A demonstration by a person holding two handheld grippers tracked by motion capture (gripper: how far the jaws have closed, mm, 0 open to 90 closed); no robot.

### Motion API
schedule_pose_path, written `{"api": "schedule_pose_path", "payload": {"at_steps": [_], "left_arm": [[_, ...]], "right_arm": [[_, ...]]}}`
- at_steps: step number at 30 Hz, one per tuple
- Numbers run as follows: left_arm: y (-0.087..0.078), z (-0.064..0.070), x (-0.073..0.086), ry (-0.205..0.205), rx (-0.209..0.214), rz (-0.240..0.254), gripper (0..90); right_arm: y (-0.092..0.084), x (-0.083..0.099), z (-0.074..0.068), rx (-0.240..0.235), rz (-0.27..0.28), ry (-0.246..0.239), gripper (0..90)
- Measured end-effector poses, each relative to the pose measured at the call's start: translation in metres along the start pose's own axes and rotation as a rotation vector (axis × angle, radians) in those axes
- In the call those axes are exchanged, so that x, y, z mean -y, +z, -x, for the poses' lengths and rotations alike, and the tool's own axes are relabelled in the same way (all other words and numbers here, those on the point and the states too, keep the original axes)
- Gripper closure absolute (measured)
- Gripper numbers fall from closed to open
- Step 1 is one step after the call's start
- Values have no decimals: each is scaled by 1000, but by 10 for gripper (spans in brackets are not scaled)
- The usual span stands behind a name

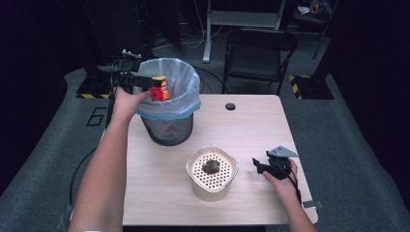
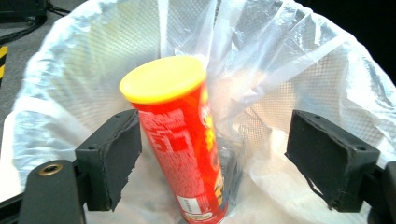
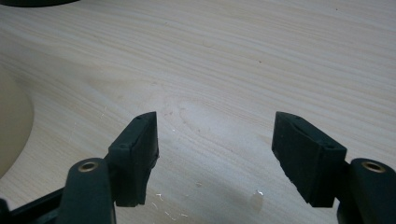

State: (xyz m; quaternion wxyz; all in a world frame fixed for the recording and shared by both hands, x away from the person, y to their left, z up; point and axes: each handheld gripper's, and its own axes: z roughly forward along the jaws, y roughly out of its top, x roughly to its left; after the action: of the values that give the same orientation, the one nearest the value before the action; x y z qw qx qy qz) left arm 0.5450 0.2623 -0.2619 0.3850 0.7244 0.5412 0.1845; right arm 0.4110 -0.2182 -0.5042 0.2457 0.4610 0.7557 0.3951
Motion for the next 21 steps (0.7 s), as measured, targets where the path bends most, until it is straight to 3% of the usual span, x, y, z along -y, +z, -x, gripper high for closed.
{"api": "schedule_pose_path", "payload": {"at_steps": [4, 13, 16, 17, 21], "left_arm": [[-10, -1, 0, 5, 21, 10, 230], [-46, 12, -5, 70, 46, 39, 260], [-58, 16, -3, 99, 54, 48, 260], [-62, 17, -2, 132, 58, 40, 260], [-72, 20, 7, 147, 102, 56, 247]], "right_arm": [[0, 0, 0, 5, 3, -4, 313], [0, 0, 0, 10, 4, -11, 313], [1, 0, 0, 13, 5, -16, 313], [0, 0, 0, 11, 3, -25, 313], [0, 0, -1, 12, 3, -7, 313]]}}
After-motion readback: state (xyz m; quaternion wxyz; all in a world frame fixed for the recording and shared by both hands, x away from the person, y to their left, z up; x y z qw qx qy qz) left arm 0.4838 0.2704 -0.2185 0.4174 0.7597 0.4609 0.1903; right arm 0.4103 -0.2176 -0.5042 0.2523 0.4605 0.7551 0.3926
